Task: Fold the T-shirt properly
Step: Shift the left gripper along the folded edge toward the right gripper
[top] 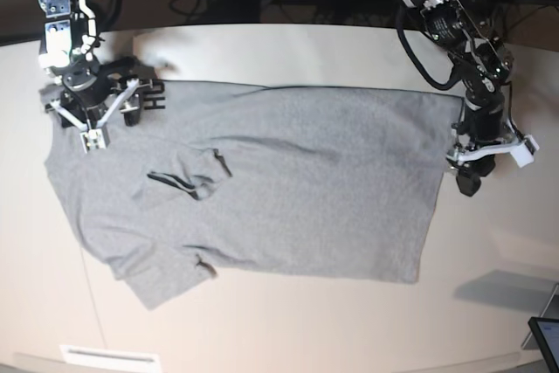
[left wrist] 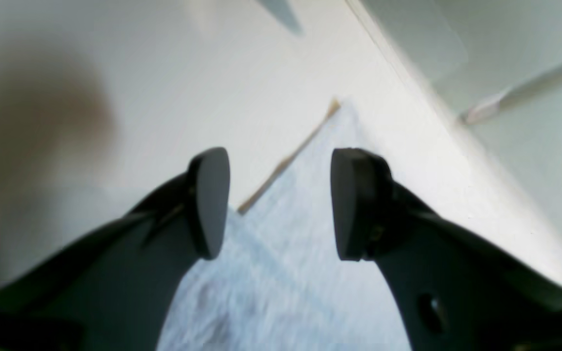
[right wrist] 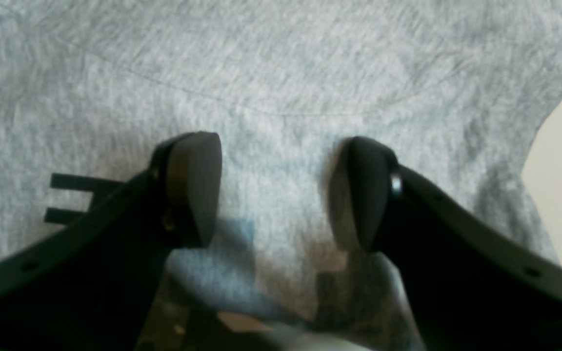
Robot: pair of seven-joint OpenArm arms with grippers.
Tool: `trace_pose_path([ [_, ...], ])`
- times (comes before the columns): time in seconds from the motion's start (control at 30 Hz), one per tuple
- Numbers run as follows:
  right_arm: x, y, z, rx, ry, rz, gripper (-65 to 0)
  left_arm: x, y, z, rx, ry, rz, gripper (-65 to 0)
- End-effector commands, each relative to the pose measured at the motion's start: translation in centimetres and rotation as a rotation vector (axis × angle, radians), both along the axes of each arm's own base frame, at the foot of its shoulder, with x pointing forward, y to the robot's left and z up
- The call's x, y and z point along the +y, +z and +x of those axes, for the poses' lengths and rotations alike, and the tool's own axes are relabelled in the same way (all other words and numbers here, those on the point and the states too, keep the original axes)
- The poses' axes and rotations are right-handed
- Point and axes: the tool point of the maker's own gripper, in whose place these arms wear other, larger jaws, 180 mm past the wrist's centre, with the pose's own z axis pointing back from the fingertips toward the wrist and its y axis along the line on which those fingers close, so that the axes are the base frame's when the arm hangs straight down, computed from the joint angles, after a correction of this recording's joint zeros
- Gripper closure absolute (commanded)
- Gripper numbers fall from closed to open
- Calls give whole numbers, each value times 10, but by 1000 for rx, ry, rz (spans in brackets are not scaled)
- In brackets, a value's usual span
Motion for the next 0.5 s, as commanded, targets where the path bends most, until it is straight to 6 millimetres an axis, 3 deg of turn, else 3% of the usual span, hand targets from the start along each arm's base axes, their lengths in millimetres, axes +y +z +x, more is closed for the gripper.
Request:
trace_pose_path([
  [0.0, -6, 1, -2, 18, 4, -33, -386, -10, 22, 9, -56, -43, 49, -328],
  [0.13, -7, 0, -2, 19, 1, -33, -386, -27, 16, 6, -14, -97, 103, -326],
  [0.33, -8, 0, -4, 22, -4, -33, -386, -28, 11, 0, 10, -104, 109, -326],
  [0.47, -29, 13, 0, -20, -66, -48, -387, -45, 7, 2, 51, -196, 187, -326],
])
